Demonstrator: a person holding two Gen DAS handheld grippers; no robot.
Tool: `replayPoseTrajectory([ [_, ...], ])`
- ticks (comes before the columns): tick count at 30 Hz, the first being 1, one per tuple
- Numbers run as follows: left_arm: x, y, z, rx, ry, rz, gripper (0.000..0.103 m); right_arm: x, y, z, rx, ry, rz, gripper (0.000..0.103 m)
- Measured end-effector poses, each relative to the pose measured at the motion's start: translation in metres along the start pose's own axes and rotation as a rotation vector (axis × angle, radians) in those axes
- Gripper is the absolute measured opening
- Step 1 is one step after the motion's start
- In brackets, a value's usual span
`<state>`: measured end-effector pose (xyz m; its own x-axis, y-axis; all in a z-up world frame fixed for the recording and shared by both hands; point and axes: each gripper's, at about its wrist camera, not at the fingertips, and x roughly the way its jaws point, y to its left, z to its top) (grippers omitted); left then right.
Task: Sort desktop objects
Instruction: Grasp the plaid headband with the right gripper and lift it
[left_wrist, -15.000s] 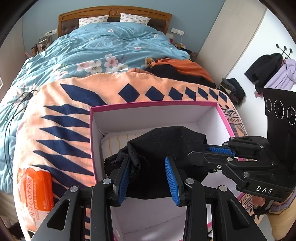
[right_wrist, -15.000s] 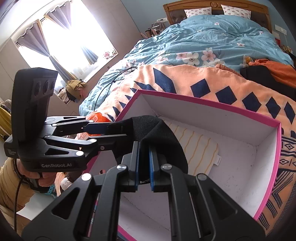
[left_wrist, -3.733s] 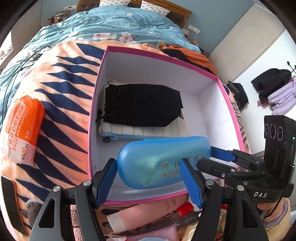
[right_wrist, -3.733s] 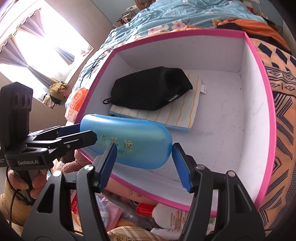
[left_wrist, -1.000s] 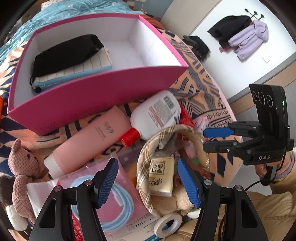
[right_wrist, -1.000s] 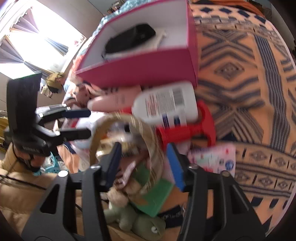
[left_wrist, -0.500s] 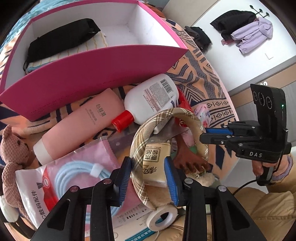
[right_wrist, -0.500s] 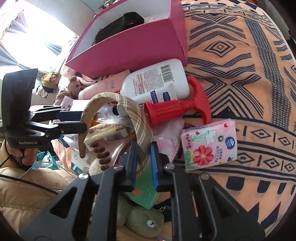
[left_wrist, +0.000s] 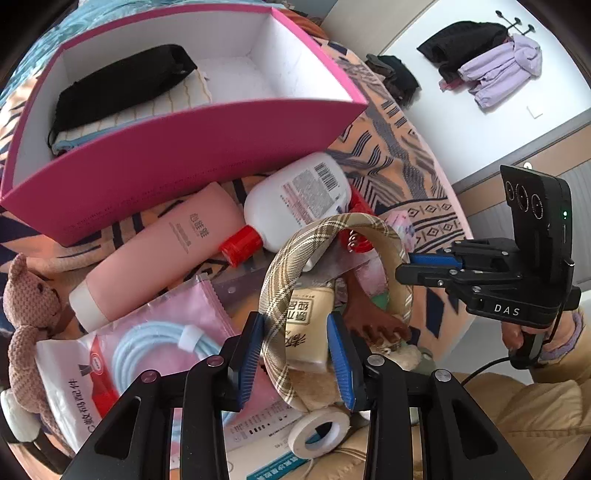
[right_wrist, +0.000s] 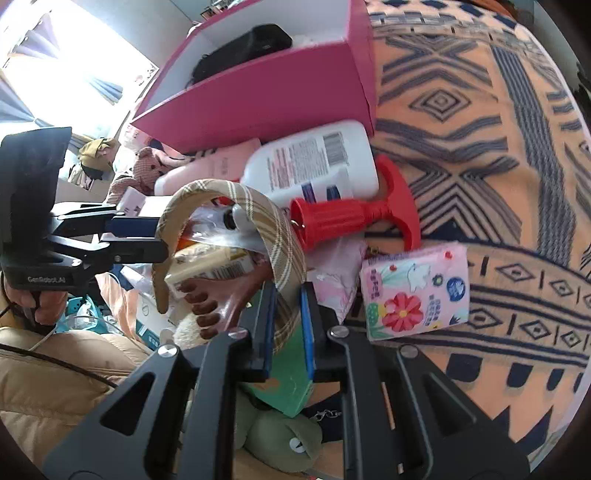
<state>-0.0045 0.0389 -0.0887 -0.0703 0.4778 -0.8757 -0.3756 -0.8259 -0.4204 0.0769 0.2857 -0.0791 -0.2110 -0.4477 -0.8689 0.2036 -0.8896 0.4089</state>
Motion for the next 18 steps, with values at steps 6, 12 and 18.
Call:
replayPoseTrajectory([
  [6,-0.021,-0.004,0.006,0.001,-0.055,-0.015,0.035,-0.025,0.013,0.012,-0.067,-0.057,-0.030,0.015],
  [12,-0.039,0.000,0.017,-0.012,-0.111,-0.013,0.035,-0.039,0.024,0.026,-0.128,-0.099,-0.047,0.015],
  [18,-0.047,-0.002,0.023,-0.015,-0.144,-0.011,0.035,-0.048,0.030,0.034,-0.161,-0.118,-0.045,0.015],
])
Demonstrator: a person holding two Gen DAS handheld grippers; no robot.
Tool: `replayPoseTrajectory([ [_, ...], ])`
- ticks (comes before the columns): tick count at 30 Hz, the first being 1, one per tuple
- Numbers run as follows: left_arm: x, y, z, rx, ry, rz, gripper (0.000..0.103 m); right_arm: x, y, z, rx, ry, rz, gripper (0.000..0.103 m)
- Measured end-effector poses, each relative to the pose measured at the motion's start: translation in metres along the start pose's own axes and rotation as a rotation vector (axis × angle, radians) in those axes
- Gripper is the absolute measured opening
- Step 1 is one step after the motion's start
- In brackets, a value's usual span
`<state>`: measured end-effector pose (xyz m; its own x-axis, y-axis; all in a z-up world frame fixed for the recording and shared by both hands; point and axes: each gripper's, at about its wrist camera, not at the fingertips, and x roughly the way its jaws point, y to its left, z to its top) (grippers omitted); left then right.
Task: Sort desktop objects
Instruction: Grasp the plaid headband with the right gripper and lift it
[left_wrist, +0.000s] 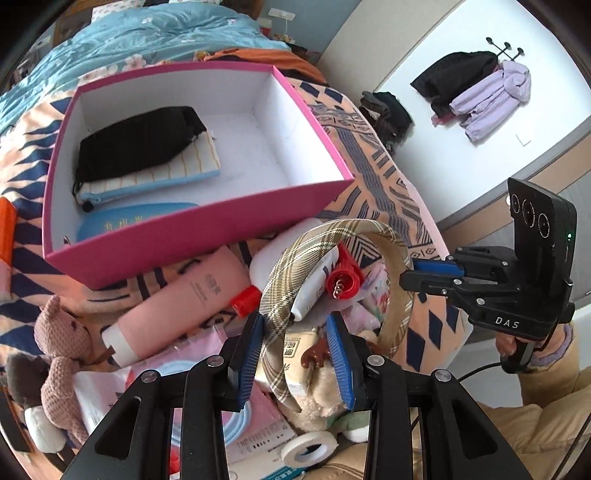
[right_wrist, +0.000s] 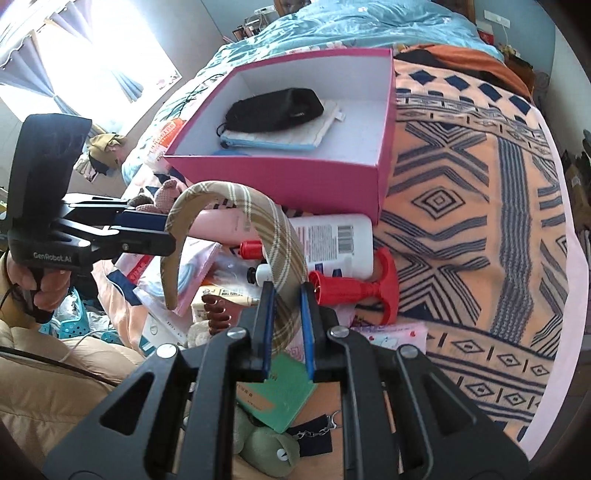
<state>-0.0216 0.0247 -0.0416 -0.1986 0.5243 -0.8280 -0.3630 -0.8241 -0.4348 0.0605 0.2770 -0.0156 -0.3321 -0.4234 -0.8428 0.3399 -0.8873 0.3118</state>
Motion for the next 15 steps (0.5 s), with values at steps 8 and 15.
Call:
replayPoseTrajectory([
  [8,-0.008,-0.006,0.008,0.009,-0.035,-0.017,0.035,-0.017,-0.002,0.011,-0.020,-0.042,-0.008,0.015],
  [15,-0.012,-0.006,0.015,0.005,-0.055,-0.022,0.035,-0.024,-0.001,0.021,-0.046,-0.067,-0.027,0.015],
])
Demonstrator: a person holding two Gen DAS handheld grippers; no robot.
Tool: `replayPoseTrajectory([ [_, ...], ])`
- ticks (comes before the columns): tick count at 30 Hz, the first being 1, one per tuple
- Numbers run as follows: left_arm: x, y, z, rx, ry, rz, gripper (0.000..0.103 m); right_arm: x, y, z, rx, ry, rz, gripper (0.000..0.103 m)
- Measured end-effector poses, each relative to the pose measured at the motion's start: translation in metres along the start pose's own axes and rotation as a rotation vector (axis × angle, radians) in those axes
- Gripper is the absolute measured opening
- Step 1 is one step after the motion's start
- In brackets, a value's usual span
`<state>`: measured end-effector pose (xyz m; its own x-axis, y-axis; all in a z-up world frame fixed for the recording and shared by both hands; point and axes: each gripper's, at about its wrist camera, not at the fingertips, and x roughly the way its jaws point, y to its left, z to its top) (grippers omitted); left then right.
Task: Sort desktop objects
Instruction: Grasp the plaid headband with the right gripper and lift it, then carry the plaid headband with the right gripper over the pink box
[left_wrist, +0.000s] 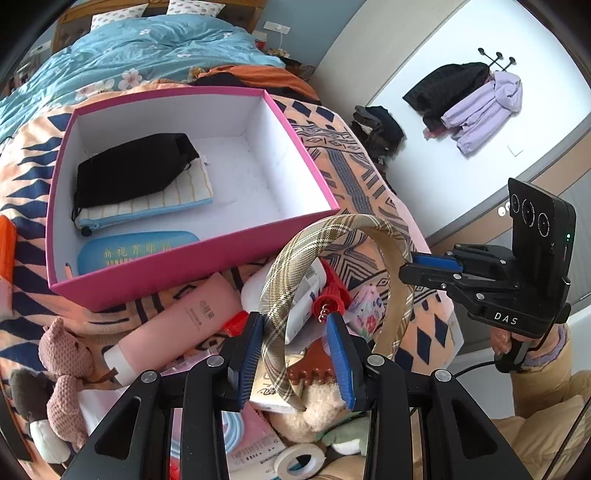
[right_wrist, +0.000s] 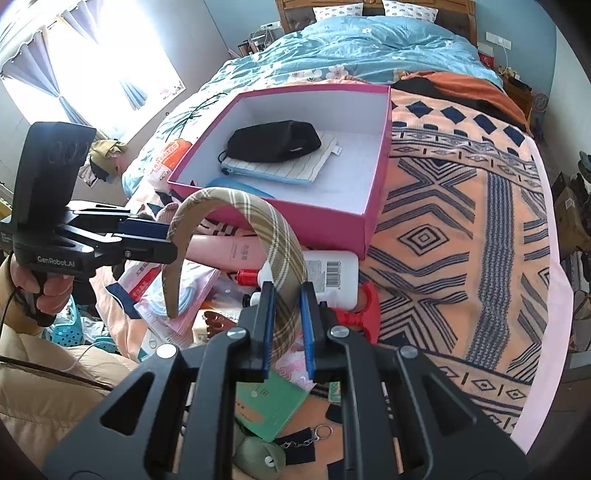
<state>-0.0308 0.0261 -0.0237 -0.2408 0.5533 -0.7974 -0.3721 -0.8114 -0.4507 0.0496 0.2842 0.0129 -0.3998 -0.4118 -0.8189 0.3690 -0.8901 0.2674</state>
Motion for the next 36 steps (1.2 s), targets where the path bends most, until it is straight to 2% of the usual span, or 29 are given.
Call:
replayPoseTrajectory([
  [9,-0.003,-0.004,0.007,0.002,-0.033,-0.016,0.035,-0.012,0.000,0.014,-0.045,-0.047,-0.047,0.015],
  [12,-0.003,-0.002,0.011,-0.004,-0.044,0.004,0.035,-0.011,0.001,0.023,-0.068,-0.064,-0.069,0.015],
  [24,-0.009,0.013,0.027,-0.056,-0.096,0.050,0.035,0.001,0.002,0.050,-0.104,-0.097,-0.062,0.015],
  [36,-0.016,0.022,0.052,-0.058,-0.139,0.084,0.035,0.005,0.000,0.079,-0.146,-0.131,-0.072,0.015],
])
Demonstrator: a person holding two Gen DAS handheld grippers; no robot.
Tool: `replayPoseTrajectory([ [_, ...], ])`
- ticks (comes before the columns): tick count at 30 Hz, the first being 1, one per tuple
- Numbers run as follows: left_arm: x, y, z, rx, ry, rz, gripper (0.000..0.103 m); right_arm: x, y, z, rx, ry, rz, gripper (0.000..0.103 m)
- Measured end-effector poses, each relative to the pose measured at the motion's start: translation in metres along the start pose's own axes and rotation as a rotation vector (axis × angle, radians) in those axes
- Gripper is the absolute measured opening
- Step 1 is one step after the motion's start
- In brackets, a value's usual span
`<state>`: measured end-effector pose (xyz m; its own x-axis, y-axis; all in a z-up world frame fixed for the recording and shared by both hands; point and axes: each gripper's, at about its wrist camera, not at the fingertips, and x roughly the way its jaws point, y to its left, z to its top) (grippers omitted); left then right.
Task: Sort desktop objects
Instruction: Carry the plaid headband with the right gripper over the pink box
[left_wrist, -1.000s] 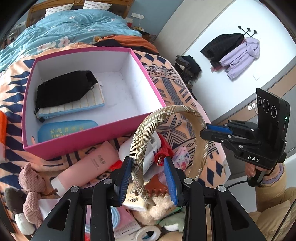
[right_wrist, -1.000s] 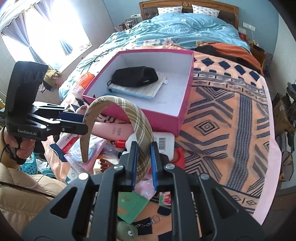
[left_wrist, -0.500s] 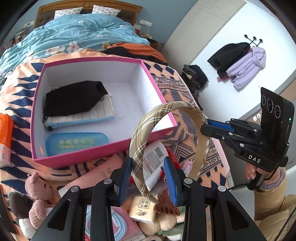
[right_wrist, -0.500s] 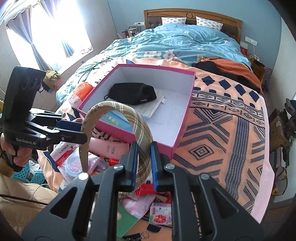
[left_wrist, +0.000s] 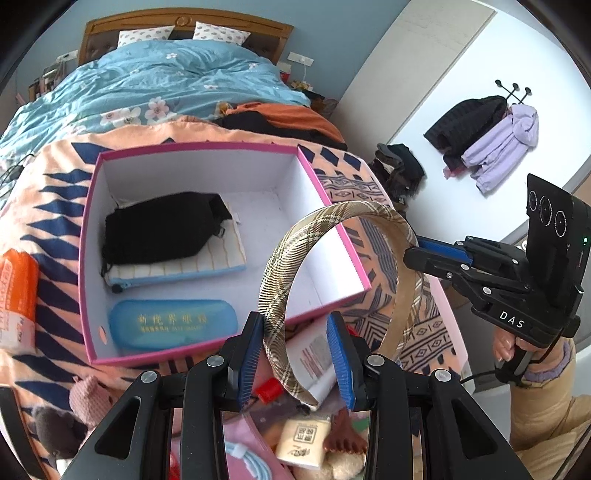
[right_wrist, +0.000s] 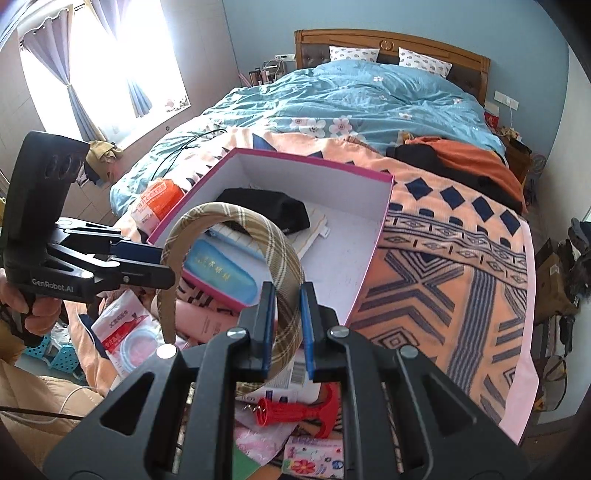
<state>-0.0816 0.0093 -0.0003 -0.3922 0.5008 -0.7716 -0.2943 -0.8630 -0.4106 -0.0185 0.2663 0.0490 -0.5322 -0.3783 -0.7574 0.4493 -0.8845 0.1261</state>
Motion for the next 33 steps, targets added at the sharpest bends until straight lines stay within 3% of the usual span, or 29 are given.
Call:
replayPoseTrajectory([
  [33,0.022,0.023,0.065,-0.042,-0.044,0.061,0.035,0.034,-0.033,0.062,-0.033,-0.015,-0.004,0.015],
])
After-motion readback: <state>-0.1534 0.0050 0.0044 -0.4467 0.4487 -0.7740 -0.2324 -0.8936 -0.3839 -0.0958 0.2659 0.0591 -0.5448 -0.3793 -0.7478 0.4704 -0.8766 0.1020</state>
